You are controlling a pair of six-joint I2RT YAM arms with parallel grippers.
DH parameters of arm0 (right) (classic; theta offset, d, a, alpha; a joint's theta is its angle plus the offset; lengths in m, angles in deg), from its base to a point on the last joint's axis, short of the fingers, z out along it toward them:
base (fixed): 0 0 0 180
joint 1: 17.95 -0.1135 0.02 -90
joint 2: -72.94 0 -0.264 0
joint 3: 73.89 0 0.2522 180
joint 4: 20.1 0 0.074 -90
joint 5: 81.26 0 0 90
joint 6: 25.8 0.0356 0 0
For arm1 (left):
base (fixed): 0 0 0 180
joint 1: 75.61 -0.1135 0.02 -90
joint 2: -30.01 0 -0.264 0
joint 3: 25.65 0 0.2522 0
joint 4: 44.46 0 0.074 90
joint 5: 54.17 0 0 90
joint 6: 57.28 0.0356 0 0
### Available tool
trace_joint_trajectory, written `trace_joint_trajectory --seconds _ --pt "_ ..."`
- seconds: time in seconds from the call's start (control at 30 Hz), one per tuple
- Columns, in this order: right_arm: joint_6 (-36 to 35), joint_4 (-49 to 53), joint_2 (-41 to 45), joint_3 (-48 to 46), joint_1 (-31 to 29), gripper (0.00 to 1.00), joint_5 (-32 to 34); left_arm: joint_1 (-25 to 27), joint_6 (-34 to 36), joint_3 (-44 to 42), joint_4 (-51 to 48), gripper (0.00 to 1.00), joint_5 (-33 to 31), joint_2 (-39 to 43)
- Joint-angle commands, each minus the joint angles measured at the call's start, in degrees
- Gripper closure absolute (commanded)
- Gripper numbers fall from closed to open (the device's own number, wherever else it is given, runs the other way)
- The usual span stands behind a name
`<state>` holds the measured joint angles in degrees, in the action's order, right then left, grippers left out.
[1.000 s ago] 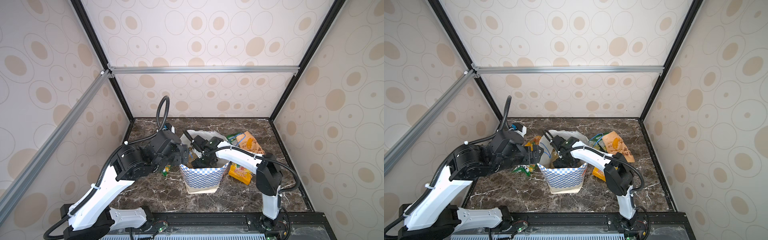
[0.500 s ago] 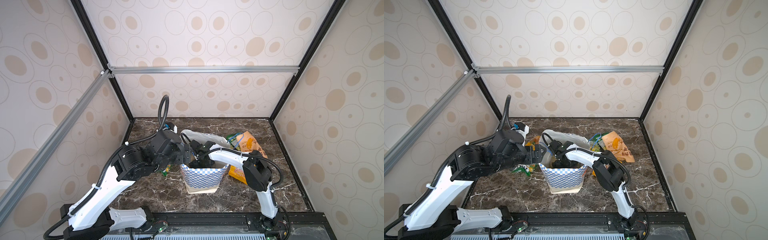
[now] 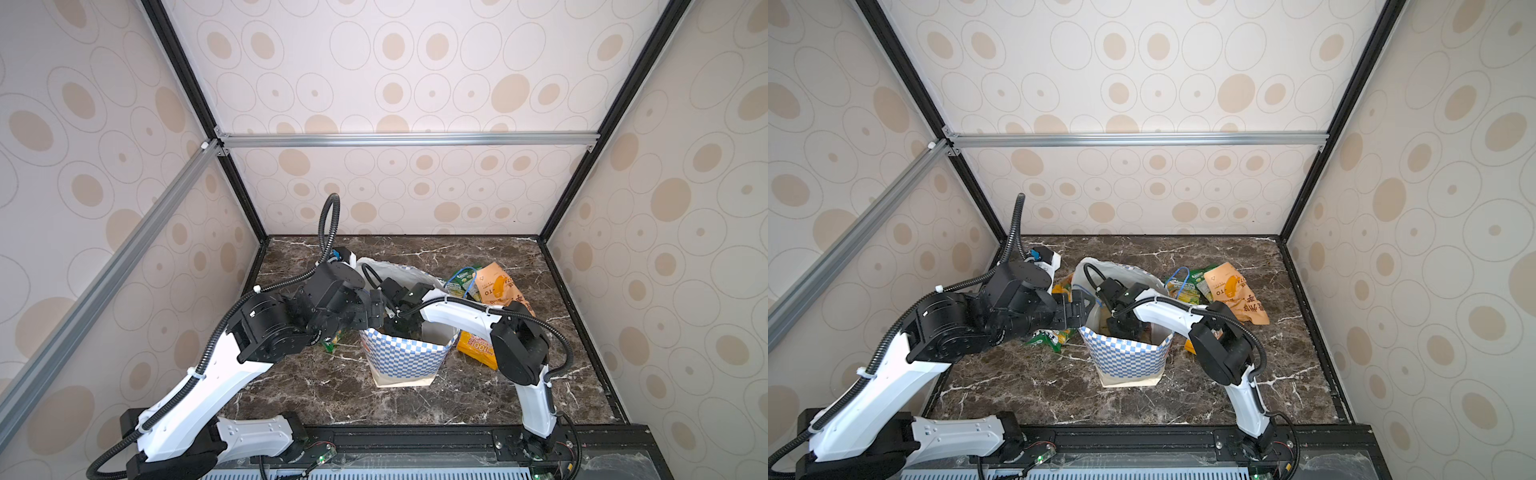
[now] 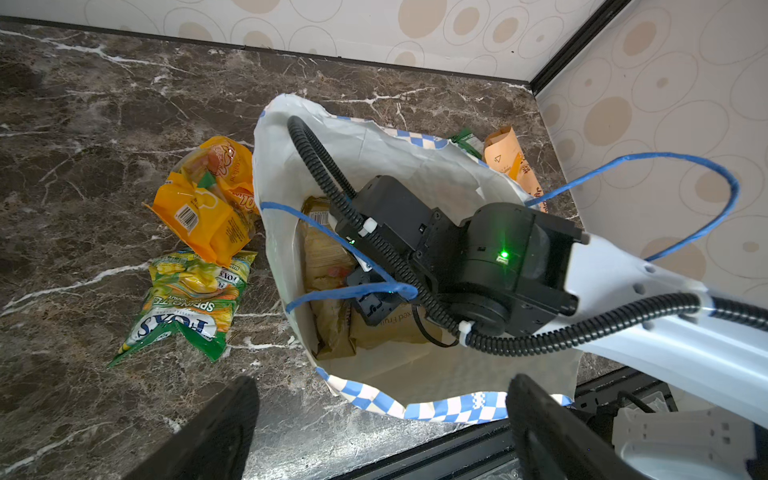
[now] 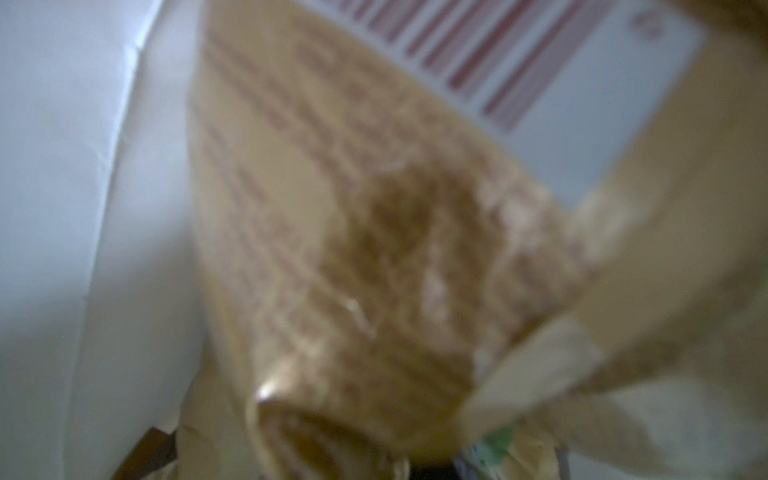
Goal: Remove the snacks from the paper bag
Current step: 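Grasp the gold mixed fruit candy bag inside the paper bag with the right gripper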
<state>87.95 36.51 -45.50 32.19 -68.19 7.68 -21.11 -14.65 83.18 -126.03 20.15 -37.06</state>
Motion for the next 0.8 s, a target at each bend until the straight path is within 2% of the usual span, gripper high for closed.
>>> trace_joint_trajectory --seconds 0.0,0.77 --pt "-0.1 2.1 -6.5 -3.7 -0.6 1.00 -1.0 0.2 -0.8 -0.9 0.9 0.07 -0.6 1.5" --pt "0.0 4.0 9.8 -0.2 -0.1 1.00 1.9 0.2 2.0 -3.7 3.1 0.07 -0.9 3.3"
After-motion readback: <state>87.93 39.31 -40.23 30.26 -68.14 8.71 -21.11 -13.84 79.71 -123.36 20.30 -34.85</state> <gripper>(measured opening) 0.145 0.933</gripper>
